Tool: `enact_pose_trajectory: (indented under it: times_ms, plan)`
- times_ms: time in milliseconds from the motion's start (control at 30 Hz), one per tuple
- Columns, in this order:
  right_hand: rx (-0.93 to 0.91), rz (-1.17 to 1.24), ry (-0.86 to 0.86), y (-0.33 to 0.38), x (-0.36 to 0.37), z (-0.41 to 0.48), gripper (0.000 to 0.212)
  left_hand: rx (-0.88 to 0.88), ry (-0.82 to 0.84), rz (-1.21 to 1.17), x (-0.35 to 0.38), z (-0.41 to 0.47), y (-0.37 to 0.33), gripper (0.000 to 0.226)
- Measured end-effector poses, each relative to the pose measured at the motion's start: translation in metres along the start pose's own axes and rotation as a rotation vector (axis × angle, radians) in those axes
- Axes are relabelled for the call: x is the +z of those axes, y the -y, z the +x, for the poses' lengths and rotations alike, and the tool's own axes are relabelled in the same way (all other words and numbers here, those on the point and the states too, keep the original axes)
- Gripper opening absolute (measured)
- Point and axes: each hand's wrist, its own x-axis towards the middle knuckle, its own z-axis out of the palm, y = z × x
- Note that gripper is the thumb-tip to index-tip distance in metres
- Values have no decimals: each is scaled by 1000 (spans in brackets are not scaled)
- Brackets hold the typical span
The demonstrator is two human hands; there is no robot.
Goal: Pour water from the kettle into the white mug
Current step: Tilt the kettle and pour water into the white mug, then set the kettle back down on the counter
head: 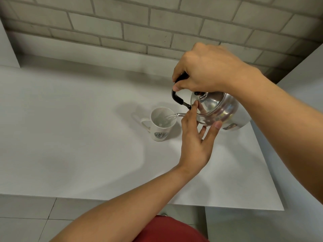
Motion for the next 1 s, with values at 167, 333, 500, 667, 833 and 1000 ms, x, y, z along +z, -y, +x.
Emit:
enact_pose_trajectory:
  times_ms: [167, 333, 500, 667, 833, 1000]
  plan:
    - [-8, 18, -3, 0, 2, 0, 23, -3, -3, 12, -2, 1, 4, 77]
    - [37, 105, -41, -8, 3, -8, 27, 25, 30, 93, -9, 3, 6, 77]
    - [88, 294, -128, -24, 13, -33, 28, 57, 73, 269, -21, 4, 12, 74]
    - [162, 463, -277, -41, 33, -61, 27, 73, 150, 436, -30, 1, 13, 74]
    - [277, 677, -410, -56, 61, -91, 27, 163, 220, 600, -39, -1, 14, 72]
    - [389, 855, -504, -70, 90, -113, 27, 192, 335, 787, -40, 2, 10, 71]
